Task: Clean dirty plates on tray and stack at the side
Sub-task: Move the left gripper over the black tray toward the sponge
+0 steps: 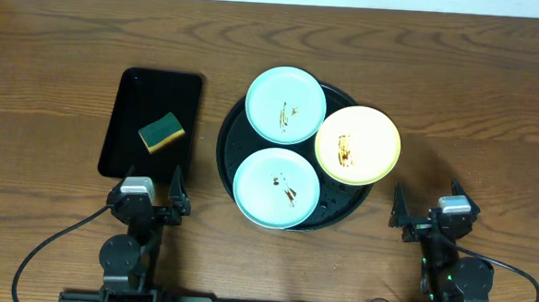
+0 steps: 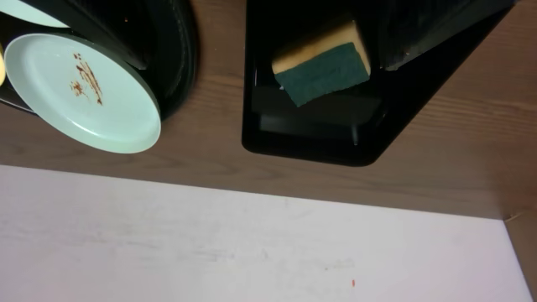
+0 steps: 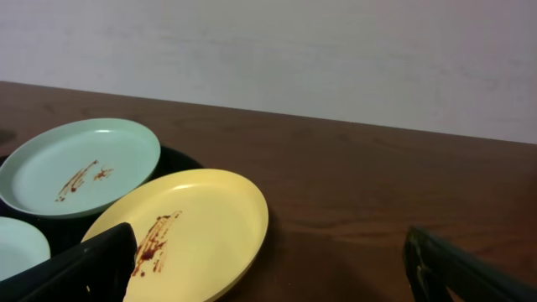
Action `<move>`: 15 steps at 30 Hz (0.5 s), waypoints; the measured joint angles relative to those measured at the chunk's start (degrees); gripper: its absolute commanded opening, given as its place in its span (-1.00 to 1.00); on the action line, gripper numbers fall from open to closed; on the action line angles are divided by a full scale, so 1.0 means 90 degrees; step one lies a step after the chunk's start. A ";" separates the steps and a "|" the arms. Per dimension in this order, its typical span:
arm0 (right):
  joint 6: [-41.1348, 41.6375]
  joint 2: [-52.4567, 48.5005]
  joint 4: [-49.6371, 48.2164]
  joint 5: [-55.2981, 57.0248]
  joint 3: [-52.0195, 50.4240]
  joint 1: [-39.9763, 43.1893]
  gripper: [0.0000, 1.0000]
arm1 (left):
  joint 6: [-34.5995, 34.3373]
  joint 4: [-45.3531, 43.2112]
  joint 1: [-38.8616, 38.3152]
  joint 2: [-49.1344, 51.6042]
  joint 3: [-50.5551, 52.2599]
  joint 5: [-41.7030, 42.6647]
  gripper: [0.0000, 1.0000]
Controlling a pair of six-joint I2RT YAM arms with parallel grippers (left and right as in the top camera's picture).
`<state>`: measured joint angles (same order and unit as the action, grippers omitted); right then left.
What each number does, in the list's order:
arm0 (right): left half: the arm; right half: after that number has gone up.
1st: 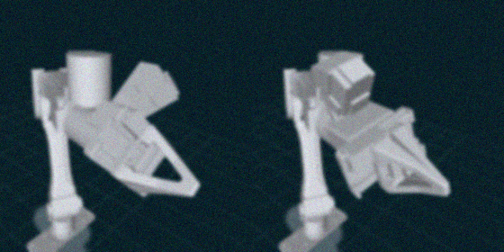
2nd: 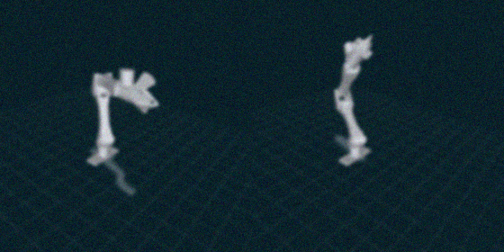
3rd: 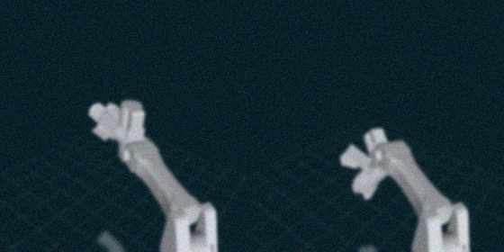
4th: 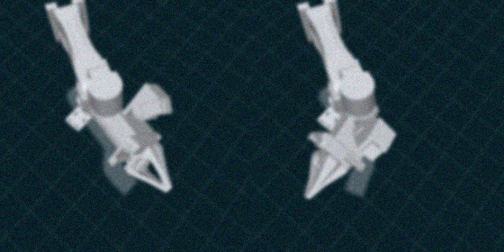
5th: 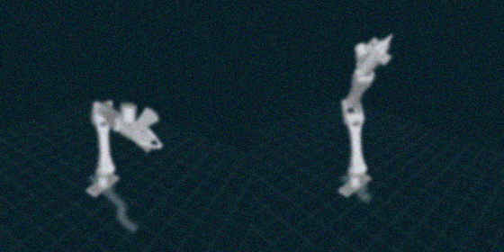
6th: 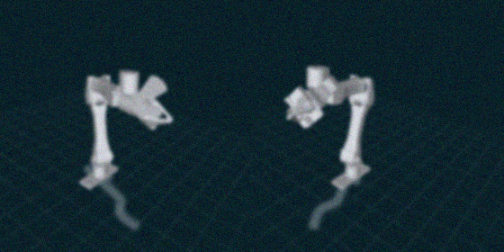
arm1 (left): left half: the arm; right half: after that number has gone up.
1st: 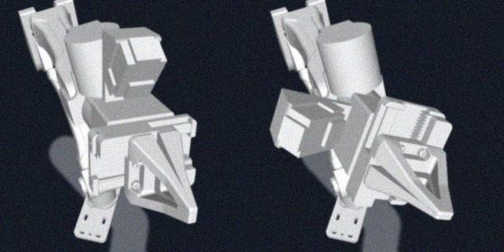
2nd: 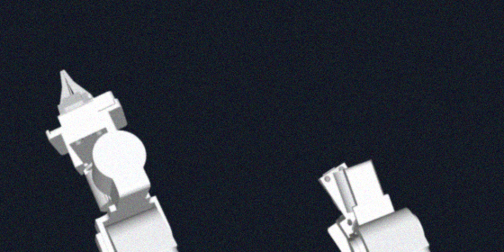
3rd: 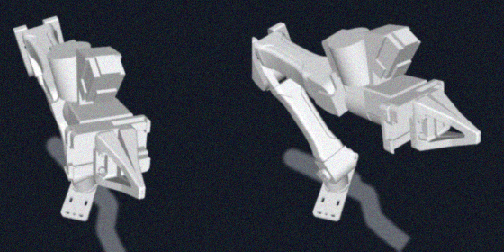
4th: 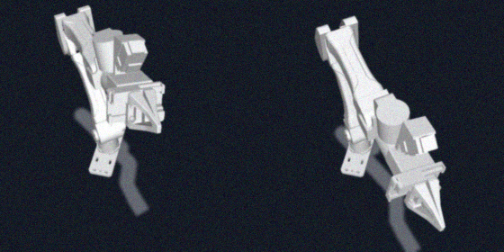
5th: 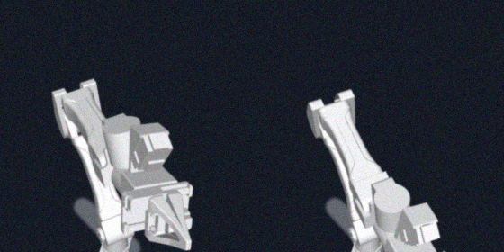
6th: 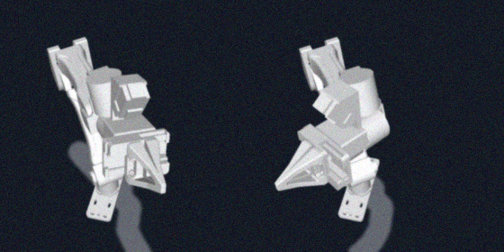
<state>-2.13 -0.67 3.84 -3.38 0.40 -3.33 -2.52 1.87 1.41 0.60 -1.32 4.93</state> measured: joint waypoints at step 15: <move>0.0002 -0.0151 0.0007 0.0022 0.0000 0.0000 0.99 | -0.0049 0.1787 0.0005 0.4313 -0.2980 0.0151 0.69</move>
<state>-2.11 -2.02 3.90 -3.18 0.40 -3.33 -2.96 17.96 1.45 39.42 -28.14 6.28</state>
